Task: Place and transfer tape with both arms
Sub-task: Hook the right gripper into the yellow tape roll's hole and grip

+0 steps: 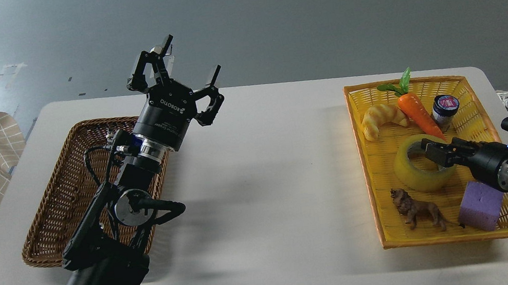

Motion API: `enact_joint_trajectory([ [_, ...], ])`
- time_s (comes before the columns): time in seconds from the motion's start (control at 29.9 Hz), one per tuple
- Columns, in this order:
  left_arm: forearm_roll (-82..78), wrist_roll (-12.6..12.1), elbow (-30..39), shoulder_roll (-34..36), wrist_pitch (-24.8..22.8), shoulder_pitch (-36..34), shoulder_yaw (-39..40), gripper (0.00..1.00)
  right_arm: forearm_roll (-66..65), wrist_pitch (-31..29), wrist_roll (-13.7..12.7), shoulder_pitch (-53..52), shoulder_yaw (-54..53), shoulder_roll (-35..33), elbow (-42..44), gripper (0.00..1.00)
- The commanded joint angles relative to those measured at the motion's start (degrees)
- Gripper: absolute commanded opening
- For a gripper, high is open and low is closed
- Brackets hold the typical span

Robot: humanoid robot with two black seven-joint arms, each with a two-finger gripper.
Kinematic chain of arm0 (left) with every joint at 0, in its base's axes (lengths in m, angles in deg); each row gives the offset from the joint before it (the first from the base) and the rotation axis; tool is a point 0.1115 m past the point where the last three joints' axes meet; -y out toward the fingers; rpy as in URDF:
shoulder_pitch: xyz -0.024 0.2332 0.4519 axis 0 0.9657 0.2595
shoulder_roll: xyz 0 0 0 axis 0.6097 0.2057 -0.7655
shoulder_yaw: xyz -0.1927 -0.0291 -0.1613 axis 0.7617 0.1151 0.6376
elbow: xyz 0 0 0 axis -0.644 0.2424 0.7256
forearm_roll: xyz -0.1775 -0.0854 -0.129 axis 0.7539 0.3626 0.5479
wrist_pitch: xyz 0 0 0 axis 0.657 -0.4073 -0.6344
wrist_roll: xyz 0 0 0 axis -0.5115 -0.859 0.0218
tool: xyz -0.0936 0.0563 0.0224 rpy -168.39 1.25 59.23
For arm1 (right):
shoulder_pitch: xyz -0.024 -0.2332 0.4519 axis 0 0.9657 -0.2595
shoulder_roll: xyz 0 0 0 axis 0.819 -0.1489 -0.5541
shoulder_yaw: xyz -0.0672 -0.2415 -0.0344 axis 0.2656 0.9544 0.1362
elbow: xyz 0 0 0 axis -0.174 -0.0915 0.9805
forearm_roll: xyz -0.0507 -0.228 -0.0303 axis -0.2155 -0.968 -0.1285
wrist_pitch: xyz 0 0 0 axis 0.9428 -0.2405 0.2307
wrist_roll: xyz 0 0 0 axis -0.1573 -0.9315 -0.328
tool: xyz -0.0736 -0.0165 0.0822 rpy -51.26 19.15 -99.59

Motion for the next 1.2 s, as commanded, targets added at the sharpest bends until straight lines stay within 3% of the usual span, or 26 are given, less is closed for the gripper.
enact_joint_trajectory([
  [0.0,0.0,0.0,-0.1,0.0,0.0,0.0,0.0,0.98,0.0,-0.2,1.1,0.1,0.0,-0.2,-0.4,0.54],
  [0.07,0.1,0.0,-0.1,0.0,0.0,0.0,0.0,0.98,0.0,-0.6,3.3,0.1,0.0,-0.1,-0.5,0.53],
  [0.53,0.1,0.0,-0.3,0.0,0.0,0.1,0.0,0.98,0.0,-2.8,5.6,1.5,0.1,-0.4,-0.5,0.55],
  [0.77,0.1,0.0,-0.3,0.0,0.0,0.1,0.3,0.98,0.0,-2.8,6.6,1.5,1.1,-4.7,-0.5,0.54],
  [0.84,0.1,0.0,-0.3,0.0,0.0,0.1,0.4,0.98,0.0,-2.8,6.6,1.6,1.2,-5.0,-0.4,0.41],
  [0.87,0.1,0.0,-0.3,0.0,0.0,0.1,0.4,0.98,0.0,-2.8,6.6,1.6,1.2,-5.0,-0.4,0.41],
  [0.94,0.1,0.0,-0.3,0.0,0.0,0.1,0.4,0.98,0.0,-2.8,6.6,1.5,1.2,-5.1,0.0,0.31],
  [1.17,0.1,0.0,-0.3,0.0,0.0,0.0,0.4,0.98,0.0,-2.7,6.6,1.6,1.2,-5.1,-0.2,0.24],
])
